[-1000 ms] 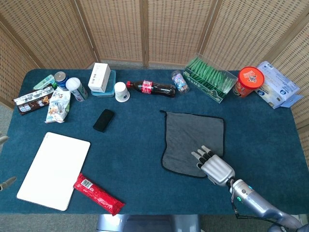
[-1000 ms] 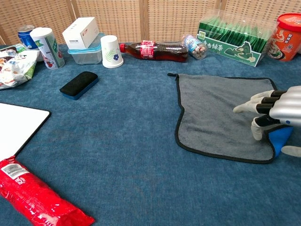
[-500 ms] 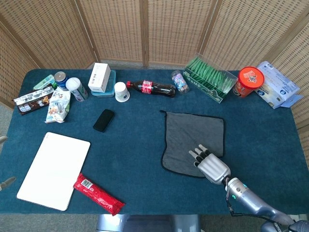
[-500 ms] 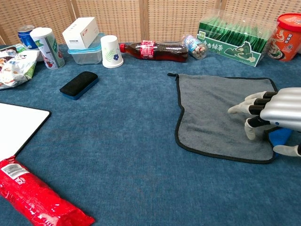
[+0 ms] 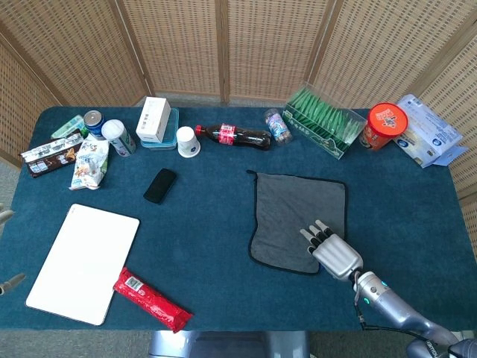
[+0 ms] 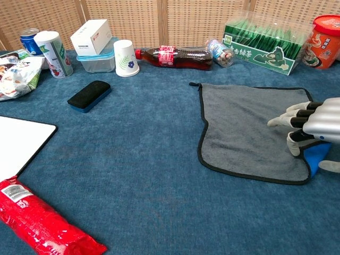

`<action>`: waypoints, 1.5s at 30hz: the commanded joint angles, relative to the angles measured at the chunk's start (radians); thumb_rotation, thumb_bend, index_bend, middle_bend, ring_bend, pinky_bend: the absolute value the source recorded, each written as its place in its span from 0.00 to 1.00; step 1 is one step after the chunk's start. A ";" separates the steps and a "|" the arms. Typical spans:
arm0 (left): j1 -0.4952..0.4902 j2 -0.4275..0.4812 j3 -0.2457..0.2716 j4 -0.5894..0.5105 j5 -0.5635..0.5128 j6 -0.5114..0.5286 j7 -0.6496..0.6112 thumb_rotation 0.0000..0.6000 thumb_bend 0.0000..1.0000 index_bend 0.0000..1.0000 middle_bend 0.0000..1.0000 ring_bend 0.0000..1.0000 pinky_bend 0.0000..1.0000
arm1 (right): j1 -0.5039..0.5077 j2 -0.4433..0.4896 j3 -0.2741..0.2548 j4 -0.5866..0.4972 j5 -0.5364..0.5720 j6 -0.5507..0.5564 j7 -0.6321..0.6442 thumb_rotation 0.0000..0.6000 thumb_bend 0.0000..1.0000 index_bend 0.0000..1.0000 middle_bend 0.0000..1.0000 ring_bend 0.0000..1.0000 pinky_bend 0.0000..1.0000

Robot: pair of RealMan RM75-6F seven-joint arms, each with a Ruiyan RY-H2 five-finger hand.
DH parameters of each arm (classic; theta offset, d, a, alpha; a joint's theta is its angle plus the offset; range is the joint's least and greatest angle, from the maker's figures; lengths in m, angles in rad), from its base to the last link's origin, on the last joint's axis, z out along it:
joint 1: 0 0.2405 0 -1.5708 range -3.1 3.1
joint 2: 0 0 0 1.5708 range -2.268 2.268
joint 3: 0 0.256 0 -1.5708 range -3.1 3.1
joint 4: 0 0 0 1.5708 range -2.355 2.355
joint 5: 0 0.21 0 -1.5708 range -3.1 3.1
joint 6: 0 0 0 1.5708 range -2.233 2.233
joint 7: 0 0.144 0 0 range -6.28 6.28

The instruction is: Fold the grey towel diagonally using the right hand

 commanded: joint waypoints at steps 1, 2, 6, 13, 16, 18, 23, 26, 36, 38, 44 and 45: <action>-0.001 0.000 0.000 0.000 0.000 -0.001 -0.002 1.00 0.11 0.11 0.00 0.00 0.00 | 0.000 0.001 -0.003 0.002 0.003 -0.001 -0.002 1.00 0.39 0.39 0.00 0.00 0.07; -0.002 0.000 0.000 0.000 0.000 -0.002 -0.002 1.00 0.11 0.11 0.00 0.00 0.00 | -0.001 0.001 -0.004 0.002 0.004 -0.001 -0.002 1.00 0.39 0.39 0.00 0.00 0.07; -0.002 0.001 0.001 0.001 0.003 -0.003 -0.003 1.00 0.11 0.11 0.00 0.00 0.00 | -0.001 0.000 -0.008 0.004 0.008 -0.002 -0.004 1.00 0.39 0.39 0.00 0.00 0.07; -0.001 0.001 0.002 0.002 0.005 -0.001 -0.006 1.00 0.11 0.11 0.00 0.00 0.00 | 0.002 -0.015 -0.010 0.010 0.005 -0.004 0.013 1.00 0.39 0.40 0.00 0.00 0.07; -0.001 0.001 0.002 0.003 0.005 -0.002 -0.007 1.00 0.11 0.11 0.00 0.00 0.00 | 0.006 -0.026 -0.010 0.021 0.006 -0.010 0.032 1.00 0.39 0.40 0.00 0.00 0.07; -0.001 0.002 0.002 0.004 0.003 -0.001 -0.007 1.00 0.11 0.11 0.00 0.00 0.00 | 0.007 -0.030 -0.010 0.030 0.001 -0.009 0.039 1.00 0.39 0.40 0.00 0.00 0.07; -0.002 0.002 0.002 0.004 0.003 -0.002 -0.008 1.00 0.11 0.11 0.00 0.00 0.00 | 0.008 -0.039 -0.012 0.045 -0.009 -0.007 0.070 1.00 0.40 0.48 0.00 0.00 0.07; -0.002 0.002 0.002 0.004 0.003 -0.002 -0.008 1.00 0.11 0.11 0.00 0.00 0.00 | 0.007 -0.044 -0.014 0.057 -0.020 -0.001 0.086 1.00 0.42 0.51 0.00 0.00 0.07; -0.002 0.002 0.003 0.004 0.003 -0.003 -0.005 1.00 0.11 0.11 0.00 0.00 0.00 | 0.003 -0.063 -0.020 0.097 -0.043 0.009 0.154 1.00 0.40 0.60 0.00 0.00 0.07; -0.002 0.002 0.003 0.003 0.003 -0.003 -0.006 1.00 0.11 0.11 0.00 0.00 0.00 | 0.004 -0.065 -0.021 0.102 -0.043 0.005 0.171 1.00 0.39 0.61 0.00 0.00 0.07; -0.002 0.002 0.003 0.005 0.002 -0.003 -0.007 1.00 0.11 0.11 0.00 0.00 0.00 | 0.000 -0.074 -0.023 0.122 -0.048 0.009 0.198 1.00 0.39 0.71 0.00 0.00 0.07; -0.002 0.002 0.003 0.005 0.001 -0.004 -0.007 1.00 0.11 0.11 0.00 0.00 0.00 | -0.001 -0.074 -0.023 0.124 -0.052 0.014 0.204 1.00 0.40 0.73 0.00 0.00 0.07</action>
